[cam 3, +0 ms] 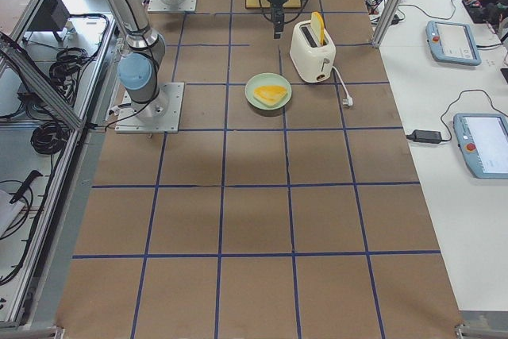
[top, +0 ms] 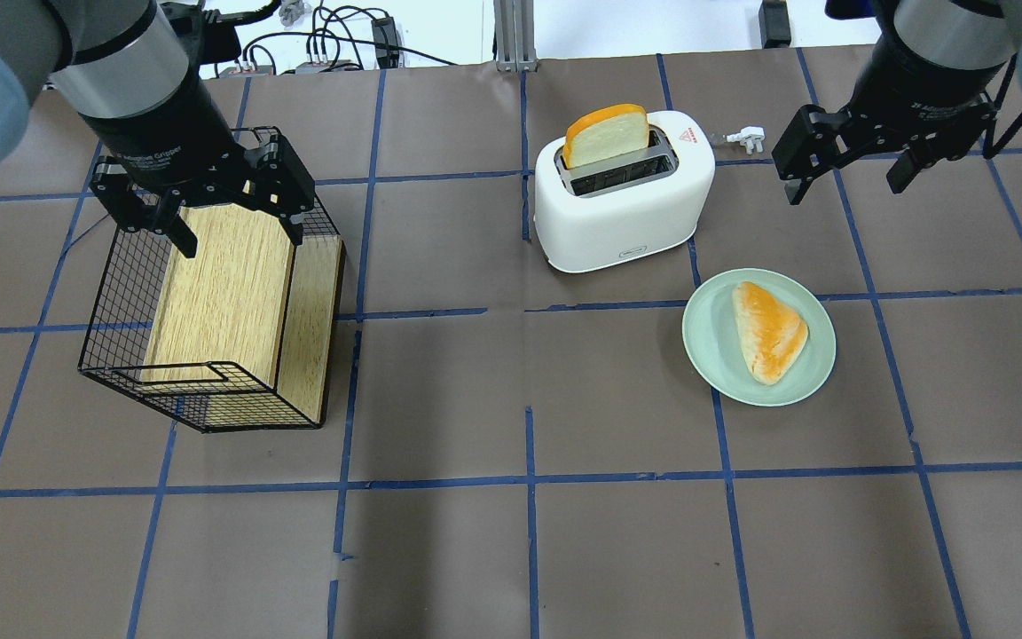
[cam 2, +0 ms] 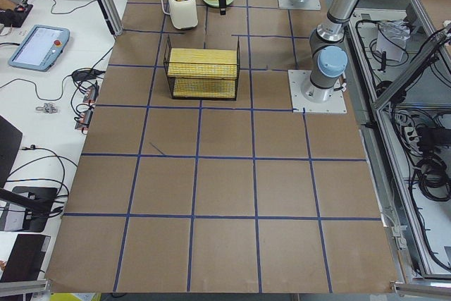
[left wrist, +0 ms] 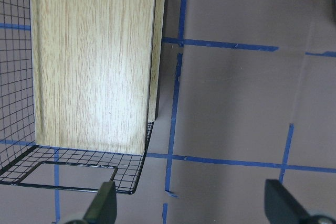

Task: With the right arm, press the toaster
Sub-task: 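Move the right gripper toward the lever on the white toaster's side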

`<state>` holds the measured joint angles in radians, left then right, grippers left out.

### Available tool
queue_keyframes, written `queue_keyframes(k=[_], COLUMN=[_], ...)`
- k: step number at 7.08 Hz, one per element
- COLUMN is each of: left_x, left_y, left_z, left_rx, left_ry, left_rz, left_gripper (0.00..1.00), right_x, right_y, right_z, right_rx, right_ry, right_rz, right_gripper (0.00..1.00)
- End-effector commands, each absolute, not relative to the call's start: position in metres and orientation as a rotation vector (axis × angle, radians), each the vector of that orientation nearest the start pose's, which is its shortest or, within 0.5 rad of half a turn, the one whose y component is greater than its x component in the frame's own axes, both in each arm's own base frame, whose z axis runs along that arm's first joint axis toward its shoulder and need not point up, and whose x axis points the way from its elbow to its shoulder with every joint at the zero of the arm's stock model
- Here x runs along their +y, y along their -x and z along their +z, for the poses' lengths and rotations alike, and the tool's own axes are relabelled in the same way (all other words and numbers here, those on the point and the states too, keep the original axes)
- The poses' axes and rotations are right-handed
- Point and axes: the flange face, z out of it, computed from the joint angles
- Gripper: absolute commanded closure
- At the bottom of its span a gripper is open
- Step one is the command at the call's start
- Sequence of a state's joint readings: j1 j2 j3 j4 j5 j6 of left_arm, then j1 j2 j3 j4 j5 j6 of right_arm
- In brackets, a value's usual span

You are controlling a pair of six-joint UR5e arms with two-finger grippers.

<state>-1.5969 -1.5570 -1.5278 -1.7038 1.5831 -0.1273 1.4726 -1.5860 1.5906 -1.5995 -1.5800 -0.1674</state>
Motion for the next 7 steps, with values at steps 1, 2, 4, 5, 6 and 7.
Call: queue_keyframes(k=[1, 2, 4, 5, 6, 7], left_x=[-0.474, -0.474, -0.474, -0.474, -0.474, -0.474], left_y=[0.144, 0.144, 0.144, 0.144, 0.144, 0.144], left_z=[0.503, 0.503, 0.503, 0.503, 0.503, 0.503], left_rx=[3.117, 3.117, 3.118, 3.117, 3.117, 3.118], left_ry=[0.157, 0.157, 0.157, 0.157, 0.157, 0.157], left_rz=[0.118, 0.118, 0.116, 0.118, 0.118, 0.116], left_gripper=[0.0, 0.0, 0.0, 0.0, 0.0, 0.0], right_x=[-0.504, -0.505, -0.507, -0.525, -0.55, -0.567], right_y=[-0.084, -0.083, -0.084, -0.081, -0.077, -0.074], right_z=[0.485, 0.484, 0.484, 0.476, 0.47, 0.485], right_rx=[3.15, 3.151, 3.146, 3.147, 3.098, 3.071], right_ry=[0.109, 0.109, 0.111, 0.147, 0.241, 0.275], right_rz=[-0.054, -0.046, -0.055, -0.112, -0.183, -0.233], right_gripper=[0.0, 0.0, 0.01, 0.12, 0.38, 0.78])
